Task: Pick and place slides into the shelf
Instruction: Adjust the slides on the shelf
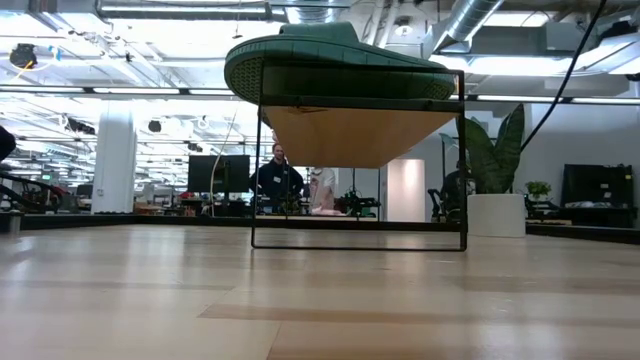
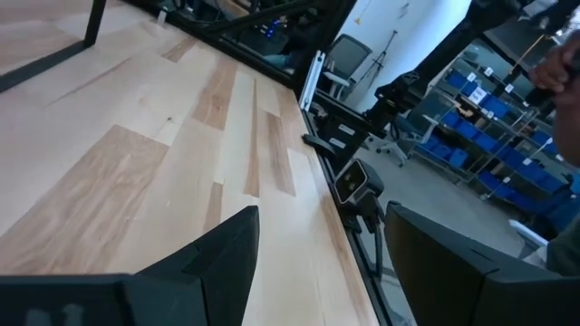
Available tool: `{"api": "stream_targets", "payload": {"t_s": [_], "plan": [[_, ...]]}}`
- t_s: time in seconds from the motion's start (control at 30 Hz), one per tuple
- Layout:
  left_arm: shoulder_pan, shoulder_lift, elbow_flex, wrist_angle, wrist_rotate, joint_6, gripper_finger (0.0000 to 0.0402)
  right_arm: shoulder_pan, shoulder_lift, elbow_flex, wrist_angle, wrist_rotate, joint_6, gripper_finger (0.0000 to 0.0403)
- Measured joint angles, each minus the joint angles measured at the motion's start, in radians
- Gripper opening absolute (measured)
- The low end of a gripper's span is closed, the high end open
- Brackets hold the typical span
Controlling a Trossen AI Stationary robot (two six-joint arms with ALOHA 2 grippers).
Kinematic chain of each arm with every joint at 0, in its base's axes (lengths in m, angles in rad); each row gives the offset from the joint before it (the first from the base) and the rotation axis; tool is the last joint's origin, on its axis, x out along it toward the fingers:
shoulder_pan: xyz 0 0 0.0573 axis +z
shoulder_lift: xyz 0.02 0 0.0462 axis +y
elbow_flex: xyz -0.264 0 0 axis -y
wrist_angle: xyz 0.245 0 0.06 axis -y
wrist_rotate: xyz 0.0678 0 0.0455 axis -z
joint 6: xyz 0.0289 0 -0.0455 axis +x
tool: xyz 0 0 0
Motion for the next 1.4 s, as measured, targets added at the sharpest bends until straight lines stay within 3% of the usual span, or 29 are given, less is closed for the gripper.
{"api": "stream_targets", "payload": {"t_s": [0.23,0.5,0.87,1.1,1.23,1.4], "plan": [[0.000,0.000,0.014,-0.003,-0.003,0.025,0.0226,-0.171,0.003,-0.001,0.016,-0.192,-0.185,0.0129],[0.000,0.000,0.014,-0.010,-0.003,0.026,0.0226,-0.251,0.003,-0.001,0.120,-0.327,-0.404,0.0129],[0.000,0.000,0.014,-0.011,-0.005,0.032,0.0226,-0.230,-0.086,-0.001,0.152,-0.151,-0.477,0.0129],[0.000,0.000,0.013,-0.011,-0.037,0.034,0.0226,-0.173,-0.222,-0.001,0.290,-0.149,-0.650,0.0129],[0.000,0.000,0.013,-0.011,-0.070,0.034,0.0226,-0.153,-0.324,-0.098,0.469,-0.229,-0.761,0.0129],[0.000,0.000,0.021,-0.011,-0.087,0.031,0.0226,-0.162,-0.496,-0.359,0.768,-0.376,-0.858,0.0129]]}}
